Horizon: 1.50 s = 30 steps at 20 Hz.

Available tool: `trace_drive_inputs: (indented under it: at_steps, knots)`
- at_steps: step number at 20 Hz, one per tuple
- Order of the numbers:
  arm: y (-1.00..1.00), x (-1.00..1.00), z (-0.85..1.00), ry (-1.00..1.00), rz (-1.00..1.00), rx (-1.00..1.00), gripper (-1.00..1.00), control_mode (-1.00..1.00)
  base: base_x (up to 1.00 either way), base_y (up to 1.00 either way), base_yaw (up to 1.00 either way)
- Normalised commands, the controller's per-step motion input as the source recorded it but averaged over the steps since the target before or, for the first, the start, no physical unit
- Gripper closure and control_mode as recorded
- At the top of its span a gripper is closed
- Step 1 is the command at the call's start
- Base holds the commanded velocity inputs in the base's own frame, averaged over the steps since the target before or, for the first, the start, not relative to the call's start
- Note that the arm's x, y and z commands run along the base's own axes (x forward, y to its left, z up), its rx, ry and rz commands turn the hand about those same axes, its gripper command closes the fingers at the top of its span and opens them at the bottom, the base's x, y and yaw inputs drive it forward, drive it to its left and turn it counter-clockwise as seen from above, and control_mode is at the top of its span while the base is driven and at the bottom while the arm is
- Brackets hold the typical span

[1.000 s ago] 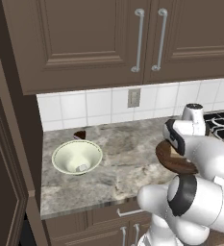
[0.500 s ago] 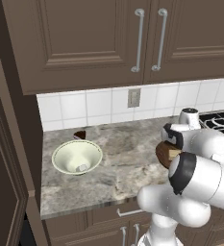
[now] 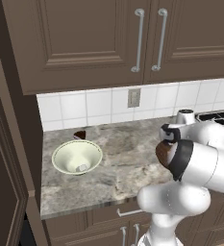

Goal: Pick both bowls and place them on the counter. Then place the cream cheese stick in one bowl and place the marshmallow in the other bowl.

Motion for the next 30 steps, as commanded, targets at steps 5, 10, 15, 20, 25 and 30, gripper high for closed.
trace_drive_inputs:
  at_steps: [5, 10, 15, 20, 25, 30]
  knots:
    - [-0.05, 0.0, -0.01, 0.03, -0.04, 0.01, -1.0, -1.0, 0.0, 0.0, 0.0]
    - [0.0, -0.11, 0.21, 0.05, -0.1, 0.0, -1.0, -1.0, 0.0, 0.0, 0.0]
    - [-0.03, -0.25, 0.49, 0.03, -0.08, 0.0, -1.0, -1.0, 0.0, 0.0, 0.0]
    - [0.0, -0.49, 0.56, 0.01, -0.07, 0.0, -1.0, -1.0, 0.0, 0.0, 0.0]
    - [0.0, -0.68, 0.44, 0.0, -0.08, 0.0, -1.0, -1.0, 0.0, 0.0, 0.0]
    - [0.16, -0.65, 0.16, 0.0, -0.07, 0.0, -1.0, -1.0, 0.0, 0.0, 0.0]
